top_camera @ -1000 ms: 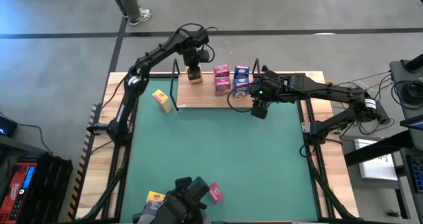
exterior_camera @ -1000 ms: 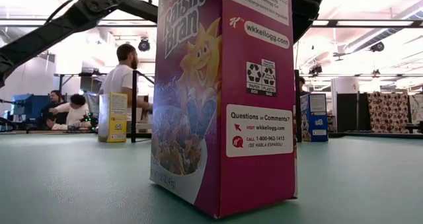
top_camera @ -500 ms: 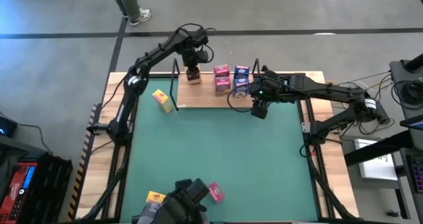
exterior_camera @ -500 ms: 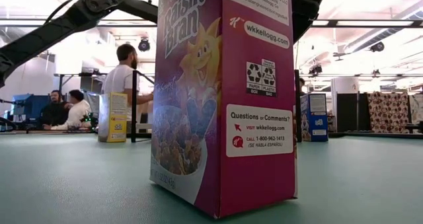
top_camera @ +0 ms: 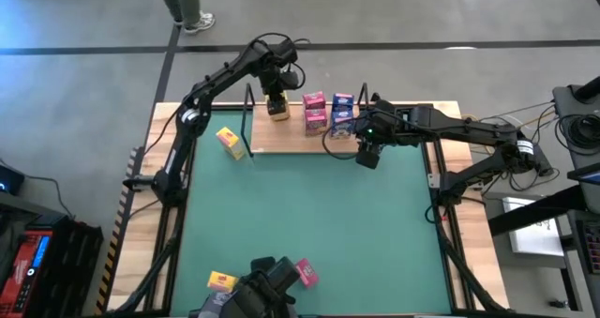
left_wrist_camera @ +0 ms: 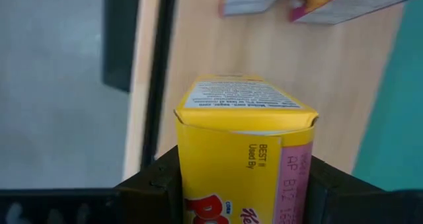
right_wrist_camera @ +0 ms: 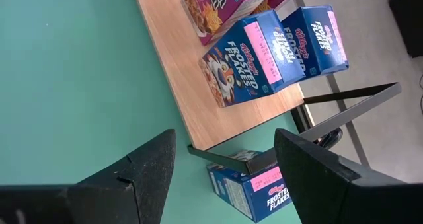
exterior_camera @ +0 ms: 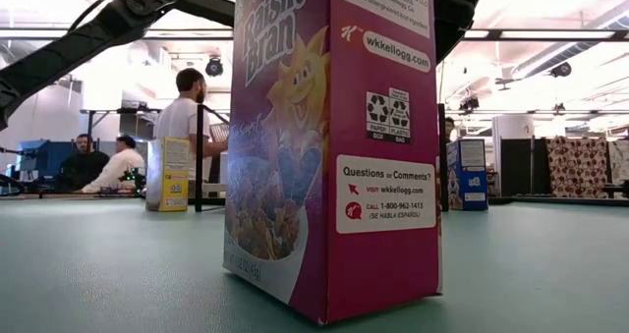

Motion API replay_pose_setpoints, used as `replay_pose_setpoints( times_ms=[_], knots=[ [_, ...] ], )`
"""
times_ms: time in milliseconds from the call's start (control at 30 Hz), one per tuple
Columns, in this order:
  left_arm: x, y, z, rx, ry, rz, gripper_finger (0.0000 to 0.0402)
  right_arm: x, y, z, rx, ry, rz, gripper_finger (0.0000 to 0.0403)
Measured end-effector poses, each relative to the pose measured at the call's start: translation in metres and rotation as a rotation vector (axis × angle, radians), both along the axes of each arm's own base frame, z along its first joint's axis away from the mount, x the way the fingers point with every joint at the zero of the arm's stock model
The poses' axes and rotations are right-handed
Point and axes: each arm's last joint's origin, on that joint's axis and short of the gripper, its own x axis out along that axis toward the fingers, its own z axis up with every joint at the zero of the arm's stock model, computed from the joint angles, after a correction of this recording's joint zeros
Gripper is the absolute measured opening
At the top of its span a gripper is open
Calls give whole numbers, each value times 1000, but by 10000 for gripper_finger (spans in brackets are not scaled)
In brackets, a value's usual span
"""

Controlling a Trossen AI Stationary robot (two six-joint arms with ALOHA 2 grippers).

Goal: Stack cereal on shelf
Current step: Put the middle yellow cereal box on the shelf

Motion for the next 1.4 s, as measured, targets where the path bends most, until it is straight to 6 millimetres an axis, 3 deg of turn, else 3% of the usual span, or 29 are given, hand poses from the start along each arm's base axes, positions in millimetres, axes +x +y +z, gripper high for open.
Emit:
replay_pose_setpoints(
  times_ms=[600,1100,1400],
  knots=[
    [0,1,-2,15,13,32,181,0,0,0,-1,0,0,244],
    [-5,-11,18,2,-17,43,181,0,0,0,0,-1,0,244],
    [-3,-8,13,23,-3,61,181,0,0,0,0,-1,0,244]
  ],
)
